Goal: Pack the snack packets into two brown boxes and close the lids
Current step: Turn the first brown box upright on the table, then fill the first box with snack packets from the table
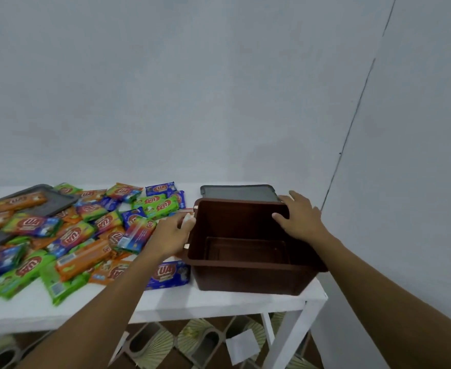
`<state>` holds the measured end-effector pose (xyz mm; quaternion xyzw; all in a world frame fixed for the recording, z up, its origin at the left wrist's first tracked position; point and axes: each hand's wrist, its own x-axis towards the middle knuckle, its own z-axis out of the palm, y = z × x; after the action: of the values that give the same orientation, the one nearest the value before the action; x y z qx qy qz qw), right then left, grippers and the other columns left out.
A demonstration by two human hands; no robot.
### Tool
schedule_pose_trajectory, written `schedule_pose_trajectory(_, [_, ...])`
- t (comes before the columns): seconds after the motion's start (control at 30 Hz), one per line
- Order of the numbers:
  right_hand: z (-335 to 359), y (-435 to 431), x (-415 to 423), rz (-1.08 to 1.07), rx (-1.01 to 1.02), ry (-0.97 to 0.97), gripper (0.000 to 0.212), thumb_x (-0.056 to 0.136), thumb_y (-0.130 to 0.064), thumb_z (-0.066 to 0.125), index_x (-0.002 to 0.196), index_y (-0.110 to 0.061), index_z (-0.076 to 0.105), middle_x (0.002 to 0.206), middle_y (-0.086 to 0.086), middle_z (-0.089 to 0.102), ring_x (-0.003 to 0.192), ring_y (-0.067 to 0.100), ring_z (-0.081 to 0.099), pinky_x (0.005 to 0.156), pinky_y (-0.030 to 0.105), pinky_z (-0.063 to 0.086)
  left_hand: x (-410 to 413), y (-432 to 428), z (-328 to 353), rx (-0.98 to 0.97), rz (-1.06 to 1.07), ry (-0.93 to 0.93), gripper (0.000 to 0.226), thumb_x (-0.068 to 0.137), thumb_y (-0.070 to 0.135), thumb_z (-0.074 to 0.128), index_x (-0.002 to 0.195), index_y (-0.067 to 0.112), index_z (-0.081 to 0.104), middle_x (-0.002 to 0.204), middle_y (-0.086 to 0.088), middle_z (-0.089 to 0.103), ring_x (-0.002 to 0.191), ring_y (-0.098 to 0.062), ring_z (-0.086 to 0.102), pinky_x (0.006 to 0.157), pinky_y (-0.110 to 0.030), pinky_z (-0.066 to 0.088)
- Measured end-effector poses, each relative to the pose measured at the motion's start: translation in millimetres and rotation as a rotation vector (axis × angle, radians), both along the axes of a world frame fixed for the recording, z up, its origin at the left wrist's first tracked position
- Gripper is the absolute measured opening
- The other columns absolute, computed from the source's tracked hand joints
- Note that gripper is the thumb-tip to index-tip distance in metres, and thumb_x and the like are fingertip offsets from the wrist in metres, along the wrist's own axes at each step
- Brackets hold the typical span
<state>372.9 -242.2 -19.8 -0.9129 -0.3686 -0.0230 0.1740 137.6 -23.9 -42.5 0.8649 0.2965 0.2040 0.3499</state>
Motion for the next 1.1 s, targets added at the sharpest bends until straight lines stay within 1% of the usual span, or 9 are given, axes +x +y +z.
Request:
schedule_pose_trajectory(0.17, [11.7, 35.8, -42.7, 0.334, 0.101, -0.052, 0.047, 0.09, -0.048, 0.055, 0.131, -0.025, 0.055, 0.134, 0.0, 0.056, 0.127, 0.022, 0.046, 0.105, 0.049, 0.039, -48.7, 21.4, -1.4, 0.212, 0.003, 0.128, 0.031, 0.1, 0.032, 0.048, 0.125, 0.017, 0.059, 0.119, -0.001, 0.062, 0.101, -0.014, 0.056, 0.085, -0.032, 0.048])
schedule_pose_trajectory(0.33, [16.1, 87.4, -110.5, 0.468, 0.012, -0.112, 0.042, 0.091, -0.045, 0.055, 0.131, -0.031, 0.054, 0.135, -0.004, 0.054, 0.127, 0.019, 0.043, 0.103, 0.05, 0.037, -117.7, 73.9, -19.3, 0.474, -0.032, 0.474, 0.041, 0.089, 0.038, 0.061, 0.127, 0.021, 0.059, 0.129, -0.003, 0.056, 0.116, -0.021, 0.05, 0.094, -0.036, 0.045])
schedule_pose_trajectory(0.5, [25.0, 150.9, -174.7, 0.608, -0.245, -0.274, 0.034, 0.092, -0.039, 0.053, 0.125, -0.029, 0.058, 0.126, -0.003, 0.059, 0.116, 0.018, 0.049, 0.097, 0.044, 0.033, -168.5, 101.4, -38.1, 0.538, -0.344, 0.708, 0.068, 0.087, 0.051, 0.06, 0.148, 0.03, 0.036, 0.156, 0.005, 0.028, 0.144, -0.024, 0.018, 0.116, -0.048, 0.018])
schedule_pose_trajectory(0.57, [18.0, 169.8, -197.2, 0.671, -0.461, -0.315, 0.028, 0.091, -0.034, 0.057, 0.117, -0.025, 0.062, 0.116, -0.002, 0.063, 0.106, 0.018, 0.055, 0.098, 0.042, 0.04, -172.5, 105.3, -41.0, 0.554, -0.38, 0.68, 0.071, 0.09, 0.048, 0.058, 0.151, 0.031, 0.027, 0.16, 0.009, 0.018, 0.147, -0.023, 0.008, 0.116, -0.05, 0.011])
schedule_pose_trajectory(0.7, [-3.4, 188.9, -230.1, 0.674, -0.785, -0.331, 0.035, 0.084, -0.029, 0.07, 0.115, -0.014, 0.062, 0.109, 0.004, 0.064, 0.099, 0.021, 0.059, 0.087, 0.035, 0.046, -162.8, 114.4, -42.8, 0.584, -0.452, 0.567, 0.063, 0.088, 0.042, 0.062, 0.144, 0.03, 0.034, 0.149, 0.003, 0.037, 0.14, -0.022, 0.018, 0.112, -0.048, 0.015])
schedule_pose_trajectory(0.83, [-19.5, 197.2, -236.2, 0.602, -0.815, -0.22, 0.057, 0.075, -0.037, 0.079, 0.122, -0.018, 0.054, 0.116, 0.003, 0.062, 0.106, 0.021, 0.058, 0.085, 0.036, 0.047, -157.2, 125.1, -40.9, 0.542, -0.491, 0.554, 0.081, 0.078, 0.047, 0.07, 0.146, 0.024, 0.033, 0.14, -0.001, 0.035, 0.129, -0.022, 0.031, 0.109, -0.041, 0.026])
schedule_pose_trajectory(0.93, [-24.5, 201.3, -235.8, 0.547, -0.862, -0.135, 0.061, 0.072, -0.037, 0.081, 0.123, -0.019, 0.053, 0.115, 0.004, 0.061, 0.106, 0.021, 0.057, 0.087, 0.036, 0.049, -159.1, 137.4, -30.7, 0.548, -0.496, 0.519, 0.081, 0.072, 0.049, 0.075, 0.139, 0.021, 0.039, 0.133, 0.0, 0.039, 0.114, -0.019, 0.046, 0.093, -0.032, 0.044])
schedule_pose_trajectory(1.0, [-21.7, 206.3, -236.2, 0.52, -0.849, -0.116, 0.057, 0.073, -0.036, 0.081, 0.12, -0.018, 0.055, 0.111, 0.004, 0.062, 0.102, 0.022, 0.058, 0.087, 0.037, 0.051, -162.3, 148.8, -20.1, 0.49, -0.485, 0.48, 0.085, 0.069, 0.053, 0.076, 0.138, 0.023, 0.036, 0.133, 0.001, 0.045, 0.109, -0.016, 0.051, 0.085, -0.03, 0.047])
schedule_pose_trajectory(1.1, [-9.4, 213.4, -239.2, 0.535, -0.752, -0.065, 0.029, 0.083, -0.027, 0.072, 0.106, -0.016, 0.057, 0.101, 0.002, 0.06, 0.094, 0.019, 0.056, 0.08, 0.029, 0.048, -163.3, 167.8, -5.2, 0.395, -0.429, 0.477, 0.091, 0.067, 0.054, 0.076, 0.14, 0.025, 0.031, 0.127, 0.001, 0.054, 0.103, -0.016, 0.056, 0.082, -0.032, 0.051])
